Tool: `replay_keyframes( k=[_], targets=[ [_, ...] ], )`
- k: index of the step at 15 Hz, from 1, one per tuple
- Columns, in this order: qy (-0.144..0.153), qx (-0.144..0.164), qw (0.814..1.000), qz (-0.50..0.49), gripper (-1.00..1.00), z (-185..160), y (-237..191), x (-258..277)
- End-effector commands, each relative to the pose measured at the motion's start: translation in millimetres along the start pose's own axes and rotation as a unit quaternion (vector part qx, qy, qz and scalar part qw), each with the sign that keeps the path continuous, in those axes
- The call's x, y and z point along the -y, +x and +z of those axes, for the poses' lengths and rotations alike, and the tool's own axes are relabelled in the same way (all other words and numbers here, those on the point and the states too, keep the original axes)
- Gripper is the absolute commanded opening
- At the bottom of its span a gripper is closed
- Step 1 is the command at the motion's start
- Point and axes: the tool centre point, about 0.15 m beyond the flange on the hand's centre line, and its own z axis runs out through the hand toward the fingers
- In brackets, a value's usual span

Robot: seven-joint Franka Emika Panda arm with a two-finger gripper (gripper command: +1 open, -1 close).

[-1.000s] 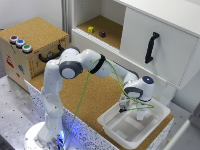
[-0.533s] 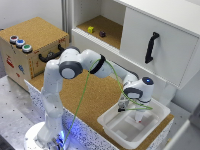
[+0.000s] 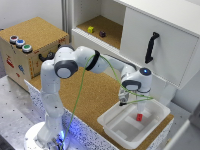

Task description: Place the pink block inside the box

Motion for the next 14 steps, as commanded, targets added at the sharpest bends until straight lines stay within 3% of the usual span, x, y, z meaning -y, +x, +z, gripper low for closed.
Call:
replay_keyframes(
  k=[1,5,8,12,14],
  targets=[
    [-0.029,-0.034,0.996,-0.076,1.00,-46,-48,44],
    [-0.042,-0.022,0.981,-0.189,1.00,-60,-100,80],
    [-0.045,-0.020,0.957,-0.285,1.00,-63,-143,113],
    [-0.017,-0.022,0.926,-0.376,1.00,-56,-185,145],
    [0.013,0.001,0.910,-0.415,1.00,-44,-212,155]
  ],
)
